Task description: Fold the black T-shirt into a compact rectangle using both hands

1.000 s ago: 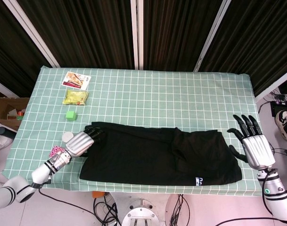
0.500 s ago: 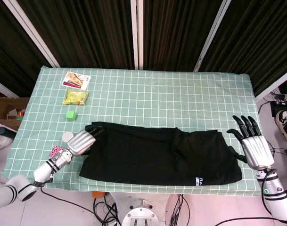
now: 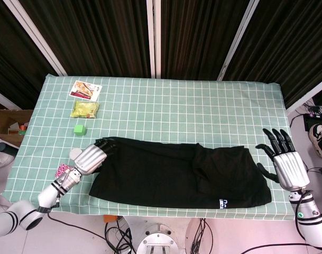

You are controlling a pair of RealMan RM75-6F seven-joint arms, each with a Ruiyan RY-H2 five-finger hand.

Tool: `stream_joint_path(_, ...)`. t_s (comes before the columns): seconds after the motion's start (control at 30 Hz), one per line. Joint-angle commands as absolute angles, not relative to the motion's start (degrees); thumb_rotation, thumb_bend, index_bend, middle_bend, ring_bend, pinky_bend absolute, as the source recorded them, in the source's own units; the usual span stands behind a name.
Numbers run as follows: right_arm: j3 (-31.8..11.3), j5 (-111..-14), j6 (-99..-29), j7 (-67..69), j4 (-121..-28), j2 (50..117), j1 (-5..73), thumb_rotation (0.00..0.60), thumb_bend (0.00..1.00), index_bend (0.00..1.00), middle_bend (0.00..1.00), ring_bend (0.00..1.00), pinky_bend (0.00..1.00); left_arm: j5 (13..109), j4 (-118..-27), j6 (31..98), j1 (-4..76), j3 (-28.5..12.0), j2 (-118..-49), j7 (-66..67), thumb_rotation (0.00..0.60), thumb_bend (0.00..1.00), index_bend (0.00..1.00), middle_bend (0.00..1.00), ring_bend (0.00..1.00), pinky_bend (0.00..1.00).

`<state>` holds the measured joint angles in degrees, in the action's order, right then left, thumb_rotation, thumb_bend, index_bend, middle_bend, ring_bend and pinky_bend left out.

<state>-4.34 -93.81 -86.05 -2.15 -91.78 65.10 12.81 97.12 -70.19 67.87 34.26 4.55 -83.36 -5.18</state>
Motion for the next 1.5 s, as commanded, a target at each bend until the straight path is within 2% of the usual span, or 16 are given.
stream_joint_path(0.03,-4.5,-93.9,-86.4,-1.4,-91.2,65.2,12.8,0.6,0.21,0.38,0.07,0.0,0.0,95.9,-74.8,70.6,32.6,3.4,-79.9,-1.2,0.6,0.59,0.65,0.25,0.12,0.19)
stream_joint_path(0.37,-5.0,-94.5,-87.2,1.0,-89.6,65.5,13.0,0.6,0.21,0.38,0.07,0.0,0.0,92.3,-82.2,74.9,28.7,1.2,-71.1,4.2,0.6,0.6,0.65,0.25,0.12,0.19)
stream_joint_path(0.77,-5.1,-94.9,-87.9,3.1,-88.3,66.2,13.1,0.6,0.21,0.38,0.07,0.0,0.0,85.4,-83.4,73.1,26.7,-1.7,-64.8,4.4,0.6,0.61,0.65,0.25,0.12,0.19)
stream_joint_path(0.97,-5.2,-94.7,-88.5,4.4,-87.2,66.3,12.8,0.6,0.21,0.38,0.07,0.0,0.0,86.4,-90.3,71.7,28.2,-2.9,-63.4,6.6,0.6,0.61,0.65,0.25,0.12,0.19)
stream_joint_path(1.2,-6.2,-94.0,-89.3,6.3,-86.9,64.5,12.7,0.6,0.21,0.38,0.07,0.0,0.0,85.9,-101.8,64.3,34.7,-6.3,-66.7,7.7,0.6,0.61,0.65,0.26,0.12,0.19)
stream_joint_path(1.37,-7.0,-93.3,-90.9,8.3,-87.0,62.7,12.0,0.6,0.21,0.38,0.07,0.0,0.0,83.1,-105.4,58.8,40.7,-9.5,-73.8,14.6,0.6,0.61,0.65,0.26,0.12,0.19)
stream_joint_path(1.5,-7.3,-92.9,-92.0,9.8,-86.6,61.9,11.3,0.6,0.21,0.38,0.06,0.0,0.0,78.3,-104.8,54.9,45.8,-12.1,-81.0,22.0,0.6,0.61,0.65,0.26,0.12,0.19)
